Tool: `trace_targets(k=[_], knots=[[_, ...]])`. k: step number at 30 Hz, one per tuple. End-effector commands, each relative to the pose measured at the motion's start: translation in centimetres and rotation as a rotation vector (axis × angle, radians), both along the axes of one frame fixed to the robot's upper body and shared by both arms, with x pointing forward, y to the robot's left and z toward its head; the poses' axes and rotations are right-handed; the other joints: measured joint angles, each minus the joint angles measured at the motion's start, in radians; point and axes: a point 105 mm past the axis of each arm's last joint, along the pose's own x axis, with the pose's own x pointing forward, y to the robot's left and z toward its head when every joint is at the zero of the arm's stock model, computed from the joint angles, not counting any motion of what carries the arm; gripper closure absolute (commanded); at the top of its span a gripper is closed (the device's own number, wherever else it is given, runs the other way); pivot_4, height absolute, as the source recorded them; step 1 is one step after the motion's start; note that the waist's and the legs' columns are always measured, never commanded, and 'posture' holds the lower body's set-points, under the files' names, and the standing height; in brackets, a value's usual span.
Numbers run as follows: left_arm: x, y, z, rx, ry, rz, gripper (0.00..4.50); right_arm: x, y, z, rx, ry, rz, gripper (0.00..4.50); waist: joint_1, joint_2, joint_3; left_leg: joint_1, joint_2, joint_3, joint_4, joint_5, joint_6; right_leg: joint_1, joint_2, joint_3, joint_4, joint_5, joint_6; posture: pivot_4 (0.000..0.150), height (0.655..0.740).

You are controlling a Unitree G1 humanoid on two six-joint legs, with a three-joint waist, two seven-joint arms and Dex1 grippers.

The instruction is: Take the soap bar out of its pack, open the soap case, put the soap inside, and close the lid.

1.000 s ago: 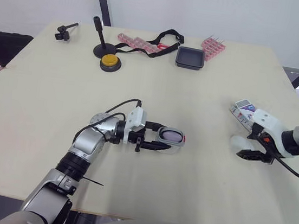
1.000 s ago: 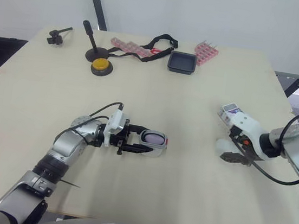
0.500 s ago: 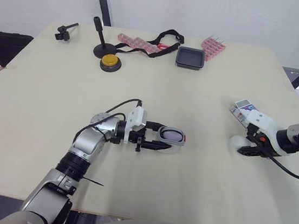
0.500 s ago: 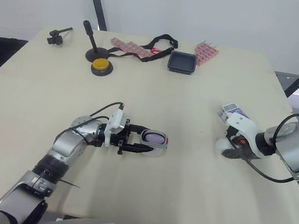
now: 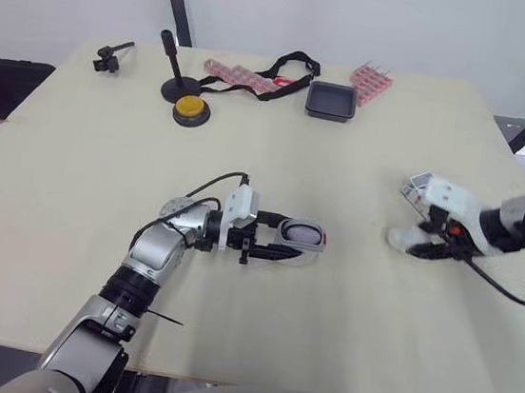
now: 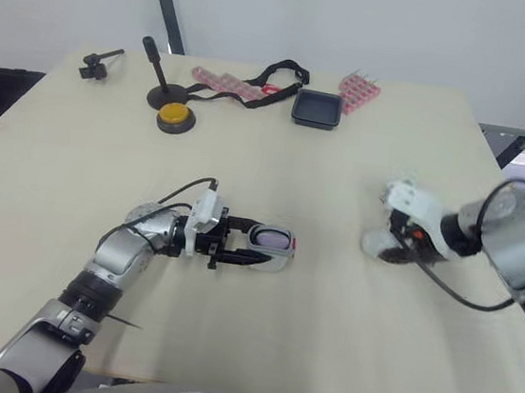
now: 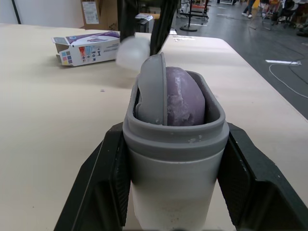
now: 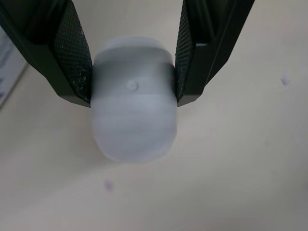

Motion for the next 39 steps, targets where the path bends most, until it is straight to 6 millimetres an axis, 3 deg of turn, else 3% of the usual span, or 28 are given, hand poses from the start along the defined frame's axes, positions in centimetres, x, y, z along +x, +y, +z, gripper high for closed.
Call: trace_targets(k=[1, 3, 9, 12, 18, 39], knots=[[0.9, -0.1, 0.8, -0.017, -0.025, 0.027, 2.56, -0.2, 3.1, 4.0, 0.012, -0.043, 0.168, 2.52, -0.001, 0.0, 0.0, 0.0, 0.001, 0.0, 0.0, 0.0, 0.0, 0.0, 0.0, 0.0, 0.0, 0.0, 0.0, 0.15, 0.7291], [1.3, -0.4, 0.9, -0.02, -0.031, 0.038, 2.56, -0.3, 5.3, 5.9, -0.015, -0.058, 0.283, 2.52, -0.006, 0.0, 0.0, 0.0, 0.001, 0.0, 0.0, 0.0, 0.0, -0.001, 0.001, 0.0, 0.001, 0.0, 0.0, 0.15, 0.7291], [1.7, -0.9, 0.8, -0.015, -0.051, 0.051, 2.56, -0.4, 9.1, 7.4, -0.058, -0.063, 0.414, 2.52, -0.001, -0.002, 0.0, -0.001, 0.001, -0.002, 0.004, 0.0, 0.001, -0.005, 0.001, -0.002, 0.004, 0.0, 0.0, 0.15, 0.7291], [2.0, -1.1, 0.8, -0.023, -0.048, 0.068, 2.56, -1.5, 11.7, 7.0, -0.042, -0.016, 0.486, 2.52, -0.001, -0.002, 0.0, -0.001, 0.001, -0.002, 0.005, 0.0, 0.001, -0.006, 0.002, -0.001, 0.006, 0.0, 0.0, 0.15, 0.7291], [2.0, -1.2, 0.7, -0.02, -0.056, 0.067, 2.56, -1.9, 14.2, 5.9, -0.064, -0.008, 0.546, 2.52, 0.006, -0.002, 0.0, -0.001, 0.001, -0.002, 0.006, 0.0, 0.0, -0.006, 0.001, -0.001, 0.008, 0.0, 0.0, 0.15, 0.7291], [1.7, -1.1, 0.5, -0.019, -0.062, 0.074, 2.56, -1.0, 15.3, 4.2, -0.092, 0.011, 0.509, 2.52, 0.004, -0.003, 0.001, 0.0, 0.001, -0.002, 0.006, 0.003, -0.008, -0.006, 0.002, 0.0, 0.009, 0.002, 0.004, 0.15, 0.7291]])
